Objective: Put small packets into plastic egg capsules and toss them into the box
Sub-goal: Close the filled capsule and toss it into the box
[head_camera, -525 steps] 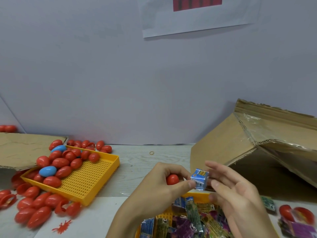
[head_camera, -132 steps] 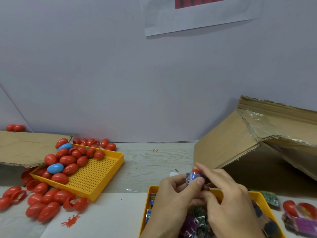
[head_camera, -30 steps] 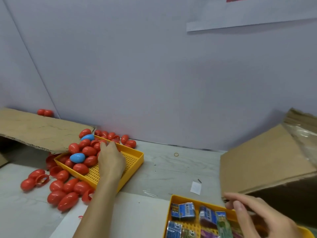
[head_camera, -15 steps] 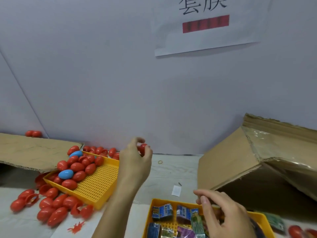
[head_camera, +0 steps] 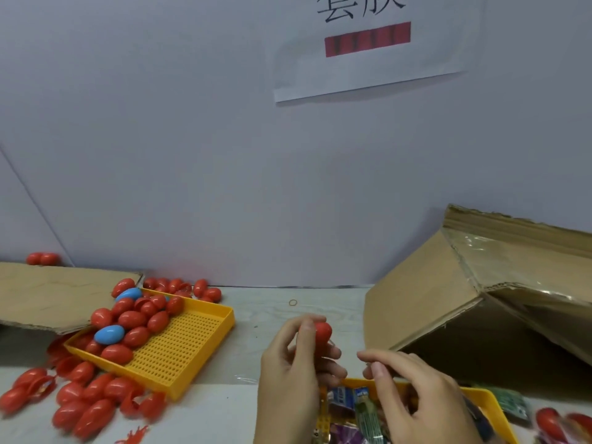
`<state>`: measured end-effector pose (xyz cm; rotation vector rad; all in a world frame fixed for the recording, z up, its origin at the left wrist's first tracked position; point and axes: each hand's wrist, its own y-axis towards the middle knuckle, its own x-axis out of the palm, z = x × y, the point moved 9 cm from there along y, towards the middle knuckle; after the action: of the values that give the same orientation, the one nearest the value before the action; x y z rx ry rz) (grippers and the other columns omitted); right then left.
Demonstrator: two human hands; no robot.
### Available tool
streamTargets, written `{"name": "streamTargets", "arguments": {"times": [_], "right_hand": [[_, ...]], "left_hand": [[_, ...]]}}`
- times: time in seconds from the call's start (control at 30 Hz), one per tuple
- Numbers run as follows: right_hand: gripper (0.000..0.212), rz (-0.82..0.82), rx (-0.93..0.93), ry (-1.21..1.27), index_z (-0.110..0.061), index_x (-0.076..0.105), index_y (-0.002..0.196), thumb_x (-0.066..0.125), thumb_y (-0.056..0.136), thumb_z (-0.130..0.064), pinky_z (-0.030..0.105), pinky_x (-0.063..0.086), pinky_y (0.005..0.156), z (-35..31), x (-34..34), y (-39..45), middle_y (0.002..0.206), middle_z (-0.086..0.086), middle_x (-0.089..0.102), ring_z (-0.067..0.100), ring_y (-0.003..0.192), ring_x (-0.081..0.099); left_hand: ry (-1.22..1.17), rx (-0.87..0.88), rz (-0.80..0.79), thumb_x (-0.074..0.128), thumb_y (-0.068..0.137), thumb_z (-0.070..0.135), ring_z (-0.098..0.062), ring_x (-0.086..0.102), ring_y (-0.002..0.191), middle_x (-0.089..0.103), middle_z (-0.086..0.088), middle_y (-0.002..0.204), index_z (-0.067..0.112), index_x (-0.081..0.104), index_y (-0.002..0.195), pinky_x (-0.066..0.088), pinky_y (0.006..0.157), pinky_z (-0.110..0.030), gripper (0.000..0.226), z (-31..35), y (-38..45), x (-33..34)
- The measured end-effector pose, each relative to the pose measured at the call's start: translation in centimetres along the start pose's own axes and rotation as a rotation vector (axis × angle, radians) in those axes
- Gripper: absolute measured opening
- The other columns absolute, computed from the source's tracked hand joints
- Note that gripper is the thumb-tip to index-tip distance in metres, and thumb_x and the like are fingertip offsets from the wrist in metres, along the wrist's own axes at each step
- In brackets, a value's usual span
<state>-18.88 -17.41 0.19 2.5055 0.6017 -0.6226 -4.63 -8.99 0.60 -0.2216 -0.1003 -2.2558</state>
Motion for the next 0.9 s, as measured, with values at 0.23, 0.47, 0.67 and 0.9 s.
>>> {"name": "streamTargets", "arguments": {"times": [0.23,0.47,0.67,0.9], "right_hand": [[0.023,0.008,-0.018,0.042,-0.049,0.065,0.086,0.059,0.088,-0.027,0.015,0.053,0.066,0.2,-0.1,-0.2,0.08,-0.018,0.068,-0.009,0.089,0.059],[0.02,-0.012,0.01,0.084,-0.048,0.067,0.088,0.055,0.088,-0.032,0.007,0.048,0.06,0.4,0.0,-0.2,0.087,-0.032,0.064,-0.014,0.089,0.058],[0.021,-0.028,0.018,0.085,-0.047,0.066,0.091,0.055,0.089,-0.03,0.01,0.048,0.061,0.5,0.1,-0.2,0.088,-0.032,0.064,-0.013,0.091,0.057],[0.02,-0.029,0.019,0.075,-0.047,0.065,0.092,0.054,0.089,-0.031,0.011,0.049,0.059,0.5,0.1,-0.2,0.09,-0.036,0.063,-0.015,0.092,0.056]], "left_hand": [[-0.44,-0.189,-0.004,0.053,0.095,0.01,-0.026,0.066,0.06,0.069,-0.02,0.074,0.002,0.07,0.098,0.055,0.052,-0.026,0.019,-1.7,0.0,0.3],[-0.11,0.099,-0.037,0.073,0.086,0.012,-0.014,0.073,0.095,0.076,-0.001,0.101,0.024,0.061,0.109,0.059,0.08,-0.024,0.029,0.1,-0.3,0.1],[-0.135,0.154,-0.026,0.08,0.078,0.015,-0.014,0.074,0.09,0.074,0.003,0.1,0.026,0.062,0.103,0.06,0.076,-0.025,0.033,0.9,-0.4,0.1],[-0.118,0.157,-0.05,0.082,0.07,0.022,-0.011,0.073,0.093,0.076,0.004,0.098,0.032,0.064,0.098,0.056,0.077,-0.016,0.035,1.1,-0.6,0.2]]}}
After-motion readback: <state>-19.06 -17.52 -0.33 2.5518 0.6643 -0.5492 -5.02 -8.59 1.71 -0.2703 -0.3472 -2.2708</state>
